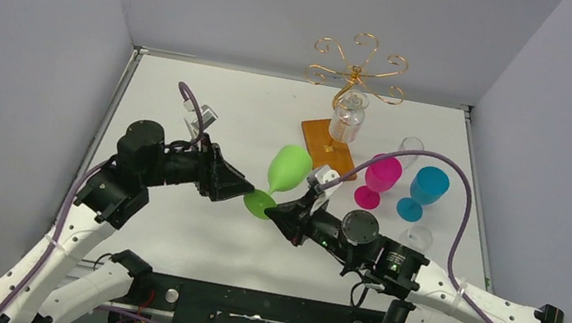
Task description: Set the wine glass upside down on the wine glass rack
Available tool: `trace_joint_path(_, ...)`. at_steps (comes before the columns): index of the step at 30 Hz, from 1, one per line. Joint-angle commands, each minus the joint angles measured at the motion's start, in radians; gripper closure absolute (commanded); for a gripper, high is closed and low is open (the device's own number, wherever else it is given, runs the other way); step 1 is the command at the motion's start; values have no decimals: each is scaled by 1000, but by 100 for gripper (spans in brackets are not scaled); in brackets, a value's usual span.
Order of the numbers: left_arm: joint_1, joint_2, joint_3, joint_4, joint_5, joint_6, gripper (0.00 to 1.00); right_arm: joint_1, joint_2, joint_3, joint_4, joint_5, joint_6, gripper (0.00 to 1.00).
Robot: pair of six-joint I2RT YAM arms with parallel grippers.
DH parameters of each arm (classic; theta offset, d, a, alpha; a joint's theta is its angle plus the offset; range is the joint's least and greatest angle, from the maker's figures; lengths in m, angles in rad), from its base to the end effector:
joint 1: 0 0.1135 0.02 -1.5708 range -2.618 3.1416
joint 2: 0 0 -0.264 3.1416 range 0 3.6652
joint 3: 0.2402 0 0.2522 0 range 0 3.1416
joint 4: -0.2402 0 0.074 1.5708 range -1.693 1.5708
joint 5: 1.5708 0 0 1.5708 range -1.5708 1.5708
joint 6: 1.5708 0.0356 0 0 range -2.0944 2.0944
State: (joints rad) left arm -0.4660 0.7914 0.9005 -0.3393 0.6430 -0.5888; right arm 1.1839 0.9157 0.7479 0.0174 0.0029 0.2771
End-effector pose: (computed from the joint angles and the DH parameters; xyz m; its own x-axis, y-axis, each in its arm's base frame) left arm 0.1434 -0.0960 0.3642 -0.6589 -0.1661 -0.7337 0.6196 0.4334 -0.6545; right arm 0.0828 0.2028 0.3247 -0.3074 -0.0295 -0.9511 -0.8742 0.4034 0.2701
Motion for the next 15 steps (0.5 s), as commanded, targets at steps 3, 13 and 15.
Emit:
trace_joint_path(3, -5, -34, -83, 215, 106, -79, 41, -112, 25, -96, 374, -10, 454, 100)
trace_joint_path(13, -5, -59, -211, 352, 20, -195, 40, -194, 71, -143, 526, -145, 624, 100)
trace_joint_path(15, -5, -49, -215, 357, -17, -215, 40, -193, 73, -143, 543, -148, 640, 100)
